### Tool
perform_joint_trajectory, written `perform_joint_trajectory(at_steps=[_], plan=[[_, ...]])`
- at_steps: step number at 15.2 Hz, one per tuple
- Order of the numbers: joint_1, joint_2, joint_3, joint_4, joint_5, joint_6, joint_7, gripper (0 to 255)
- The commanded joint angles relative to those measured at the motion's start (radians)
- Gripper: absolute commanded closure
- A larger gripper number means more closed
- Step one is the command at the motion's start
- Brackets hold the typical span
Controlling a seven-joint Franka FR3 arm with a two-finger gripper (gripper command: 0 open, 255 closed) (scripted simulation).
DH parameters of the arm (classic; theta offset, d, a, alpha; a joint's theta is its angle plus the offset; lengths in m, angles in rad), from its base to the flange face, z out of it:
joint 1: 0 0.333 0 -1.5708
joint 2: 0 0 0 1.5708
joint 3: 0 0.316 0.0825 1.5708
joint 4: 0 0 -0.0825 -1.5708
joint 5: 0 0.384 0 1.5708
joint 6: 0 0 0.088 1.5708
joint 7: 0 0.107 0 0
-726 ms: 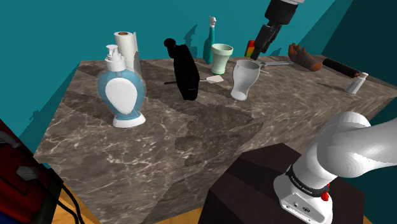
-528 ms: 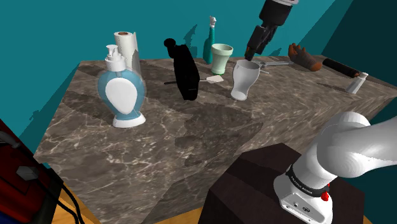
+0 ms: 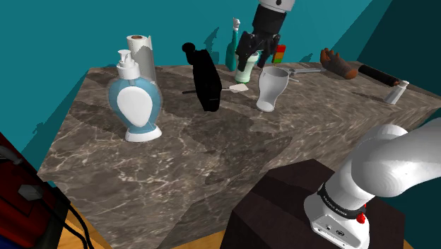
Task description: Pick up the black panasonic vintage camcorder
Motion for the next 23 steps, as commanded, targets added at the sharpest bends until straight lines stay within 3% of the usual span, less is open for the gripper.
perform_joint_trajectory(at_steps=[1,8,17,18,23], plan=[[-0.006,0.07,0.034,0.043,0.019,0.027,0.084,0],[-0.022,0.297,0.121,0.207,0.042,0.098,0.334,0],[-0.019,0.299,0.126,0.108,0.047,0.199,0.325,0],[-0.019,0.302,0.126,0.112,0.046,0.198,0.325,255],[-0.019,0.303,0.127,0.114,0.046,0.198,0.327,255]])
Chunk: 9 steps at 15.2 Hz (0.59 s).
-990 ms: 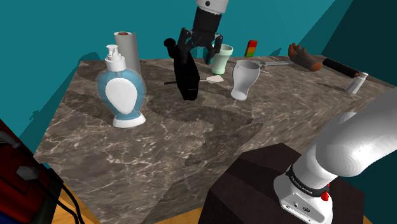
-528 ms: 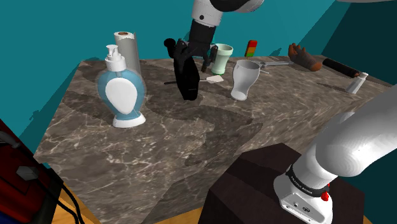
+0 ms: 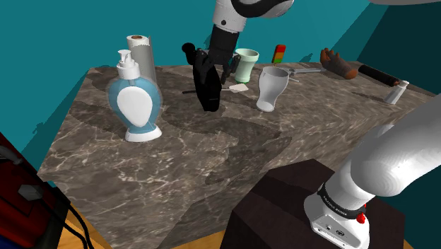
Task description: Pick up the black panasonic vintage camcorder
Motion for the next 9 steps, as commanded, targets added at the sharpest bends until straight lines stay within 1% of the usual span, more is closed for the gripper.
perform_joint_trajectory(at_steps=[1,4,9], plan=[[0.0,0.001,0.001,-0.001,0.001,0.0,0.0,255],[0.001,-0.003,0.0,-0.007,0.002,0.002,-0.001,255],[-0.001,-0.005,-0.004,0.058,-0.002,-0.065,0.004,255]])
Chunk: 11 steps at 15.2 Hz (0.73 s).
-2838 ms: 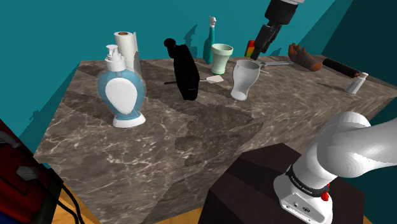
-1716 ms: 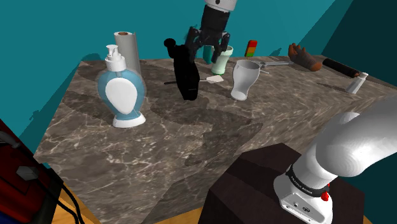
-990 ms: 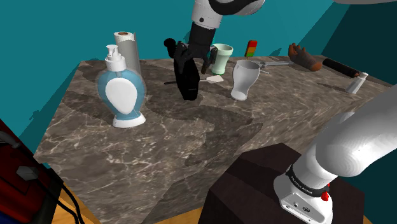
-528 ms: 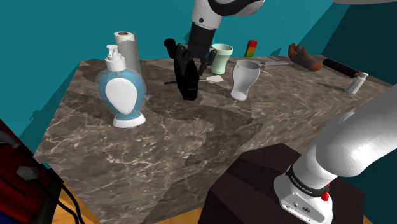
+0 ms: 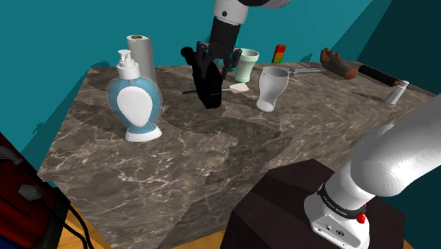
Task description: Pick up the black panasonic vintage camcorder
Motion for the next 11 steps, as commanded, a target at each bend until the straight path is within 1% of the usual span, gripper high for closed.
perform_joint_trajectory(at_steps=[1,10,11], plan=[[-0.001,-0.003,-0.003,0.025,-0.001,-0.027,0.0,255],[-0.004,0.008,-0.007,0.157,-0.009,-0.148,0.012,255],[-0.004,0.008,-0.007,0.159,-0.009,-0.15,0.013,255]])
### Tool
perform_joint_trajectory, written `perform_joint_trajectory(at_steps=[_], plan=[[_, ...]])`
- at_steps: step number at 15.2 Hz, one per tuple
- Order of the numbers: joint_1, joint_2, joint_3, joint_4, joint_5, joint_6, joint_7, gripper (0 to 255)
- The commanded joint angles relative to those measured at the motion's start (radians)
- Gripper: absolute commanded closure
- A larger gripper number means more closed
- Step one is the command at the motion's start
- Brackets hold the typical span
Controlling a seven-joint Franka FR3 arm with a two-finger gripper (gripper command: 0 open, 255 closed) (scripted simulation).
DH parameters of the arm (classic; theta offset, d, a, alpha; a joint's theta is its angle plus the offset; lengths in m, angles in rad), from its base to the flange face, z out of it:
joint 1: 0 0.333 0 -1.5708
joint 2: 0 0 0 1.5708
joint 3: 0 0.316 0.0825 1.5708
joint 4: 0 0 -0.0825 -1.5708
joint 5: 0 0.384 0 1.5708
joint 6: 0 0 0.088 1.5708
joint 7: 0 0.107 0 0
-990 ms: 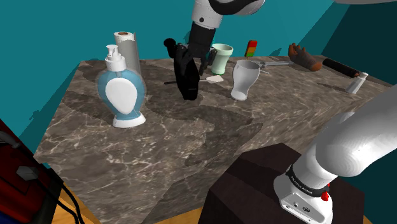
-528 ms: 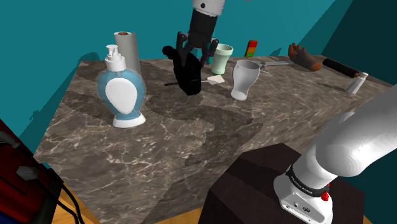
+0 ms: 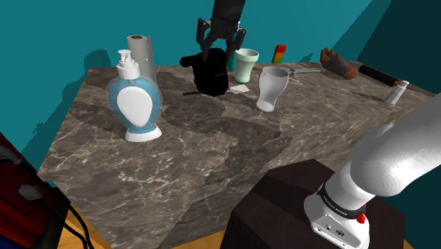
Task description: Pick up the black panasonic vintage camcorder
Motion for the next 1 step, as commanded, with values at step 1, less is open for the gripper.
perform_joint_trajectory(at_steps=[1], plan=[[0.001,0.0,0.002,0.01,0.0,-0.008,0.005,255]])
